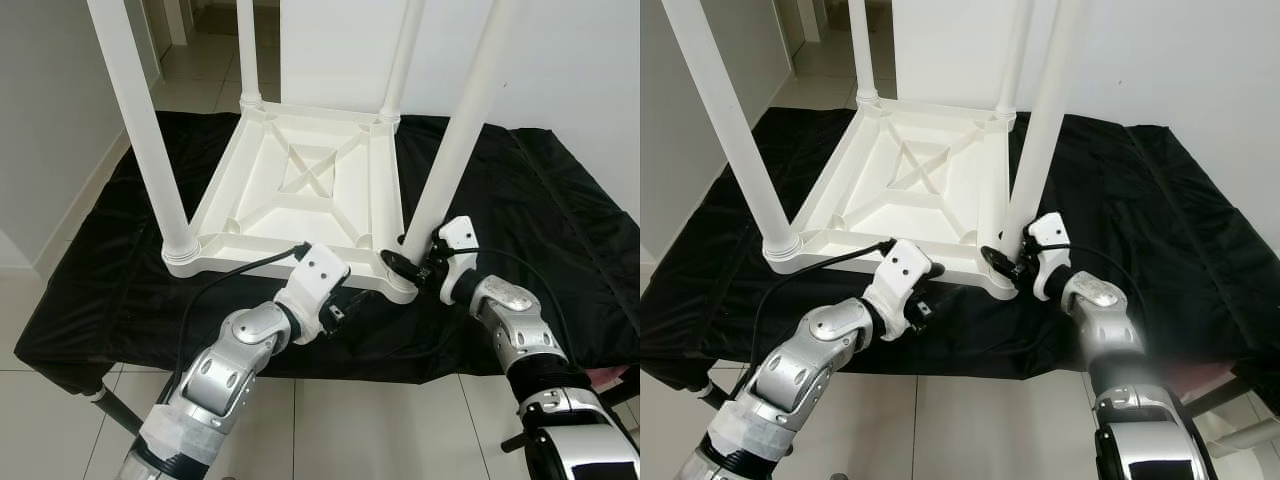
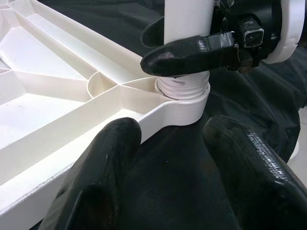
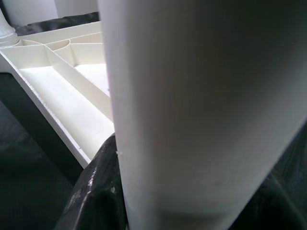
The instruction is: Building children table
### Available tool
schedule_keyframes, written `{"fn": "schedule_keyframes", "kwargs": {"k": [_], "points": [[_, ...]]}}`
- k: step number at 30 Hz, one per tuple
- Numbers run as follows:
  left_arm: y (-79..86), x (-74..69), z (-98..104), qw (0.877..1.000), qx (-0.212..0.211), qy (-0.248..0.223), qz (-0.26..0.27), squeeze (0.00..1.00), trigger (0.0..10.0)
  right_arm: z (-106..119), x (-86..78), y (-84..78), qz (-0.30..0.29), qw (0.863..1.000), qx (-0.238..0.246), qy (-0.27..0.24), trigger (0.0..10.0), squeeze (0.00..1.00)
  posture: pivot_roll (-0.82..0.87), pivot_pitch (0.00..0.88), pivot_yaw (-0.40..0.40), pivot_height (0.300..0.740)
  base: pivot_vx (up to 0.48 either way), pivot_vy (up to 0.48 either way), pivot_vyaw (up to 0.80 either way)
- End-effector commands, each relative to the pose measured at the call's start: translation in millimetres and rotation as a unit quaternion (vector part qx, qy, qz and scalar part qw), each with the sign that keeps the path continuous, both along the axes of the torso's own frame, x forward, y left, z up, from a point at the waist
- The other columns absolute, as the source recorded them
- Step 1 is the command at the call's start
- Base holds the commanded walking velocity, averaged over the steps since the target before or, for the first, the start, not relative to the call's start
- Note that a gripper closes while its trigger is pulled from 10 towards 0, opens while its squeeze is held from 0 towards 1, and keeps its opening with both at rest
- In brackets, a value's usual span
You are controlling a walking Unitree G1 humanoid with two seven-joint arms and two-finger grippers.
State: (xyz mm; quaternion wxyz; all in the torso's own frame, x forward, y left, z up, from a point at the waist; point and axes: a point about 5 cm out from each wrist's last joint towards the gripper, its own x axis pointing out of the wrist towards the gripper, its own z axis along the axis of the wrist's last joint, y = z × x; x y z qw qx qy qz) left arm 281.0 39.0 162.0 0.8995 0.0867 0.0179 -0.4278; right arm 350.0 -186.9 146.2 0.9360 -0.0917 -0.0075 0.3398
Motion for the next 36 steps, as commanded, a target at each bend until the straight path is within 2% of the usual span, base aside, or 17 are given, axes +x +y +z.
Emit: {"fn": "schedule_keyframes", "kwargs": {"k": [1, 2, 5, 7, 9, 17, 22, 25, 26, 30, 31, 34, 35, 36], "points": [[0.5, 1.7, 2, 1.000, 0.005, -0.005, 0.004, 0.00, 10.0, -13, -2.4, -0.4, 0.003, 1.000, -0.009, 0.025, 2.8, 0.00, 0.00, 0.040, -0.038, 0.740, 0.000, 0.000, 0.00], [0.4, 1.8, 2, 1.000, 0.005, -0.005, 0.004, 0.00, 10.0, -12, -2.8, 1.1, -0.003, 1.000, 0.004, 0.021, 10.0, 0.00, 0.00, 0.039, -0.035, 0.740, 0.000, 0.000, 0.00], [0.0, 1.8, 2, 1.000, 0.005, -0.005, 0.002, 0.00, 10.0, -11, -3.0, 3.3, -0.011, 1.000, 0.020, 0.015, 10.0, 0.00, -0.01, 0.041, -0.035, 0.740, 0.000, 0.000, 0.00], [-0.7, 1.9, 2, 1.000, 0.004, -0.005, 0.001, 0.00, 10.0, -9, -4.0, 8.2, -0.027, 0.998, 0.048, 0.008, 10.0, 0.00, -0.01, 0.041, -0.034, 0.740, 0.000, 0.000, 0.00], [-0.7, 1.9, 2, 1.000, 0.004, -0.005, 0.001, 0.00, 10.0, -9, -4.0, 8.2, -0.027, 0.998, 0.048, 0.008, 10.0, 0.00, -0.01, 0.041, -0.034, 0.740, 0.000, 0.000, 0.00], [-4.0, 2.7, -1, 1.000, 0.003, 0.000, 0.002, 0.00, 10.0, -4, -12.0, 31.6, -0.104, 0.989, 0.101, -0.006, 10.0, 0.00, -0.02, 0.040, -0.040, 0.740, 0.000, 0.000, 0.00], [-2.8, 4.4, -3, 1.000, 0.005, 0.001, 0.012, 0.00, 10.0, -3, -14.3, 36.2, -0.136, 0.984, 0.111, -0.009, 10.0, 0.00, -0.02, 0.037, -0.043, 0.740, 0.000, 0.000, 0.00], [2.2, 8.6, -6, 0.999, 0.010, 0.001, 0.033, 0.00, 10.0, -7, -15.4, 34.1, -0.239, 0.962, 0.129, 0.013, 10.0, 0.00, -0.02, 0.033, -0.045, 0.740, 0.000, 0.000, 0.00], [2.2, 8.6, -6, 0.999, 0.010, 0.001, 0.033, 0.00, 10.0, -7, -15.4, 34.1, -0.239, 0.962, 0.129, 0.013, 10.0, 0.00, -0.02, 0.033, -0.045, 0.740, 0.000, 0.000, 0.00], [5.8, 11.9, -7, 0.999, 0.014, 0.000, 0.048, 0.00, 10.0, -8, -22.4, 35.6, -0.309, 0.941, 0.136, 0.006, 10.0, 0.00, -0.01, 0.029, -0.047, 0.740, 0.000, 0.000, 0.00], [5.8, 11.9, -7, 0.999, 0.014, 0.000, 0.048, 0.00, 10.0, -8, -22.4, 35.6, -0.309, 0.941, 0.136, 0.006, 10.0, 0.00, -0.01, 0.029, -0.047, 0.740, 0.000, 0.000, 0.00], [5.2, 11.9, -7, 0.999, 0.013, 0.000, 0.050, 0.00, 10.0, -9, -28.7, 35.5, -0.381, 0.914, 0.140, 0.004, 10.0, 0.00, -0.01, 0.023, -0.052, 0.740, 0.000, 0.000, 0.00], [5.2, 11.9, -7, 0.999, 0.013, 0.000, 0.050, 0.00, 10.0, -9, -28.7, 35.5, -0.381, 0.914, 0.140, 0.004, 10.0, 0.00, -0.01, 0.023, -0.052, 0.740, 0.000, 0.000, 0.00], [5.0, 11.8, -7, 0.999, 0.013, 0.000, 0.050, 0.00, 10.0, -9, -30.9, 34.0, -0.406, 0.903, 0.137, -0.001, 10.0, 0.00, -0.01, 0.024, -0.051, 0.740, 0.000, 0.000, 0.00]]}}
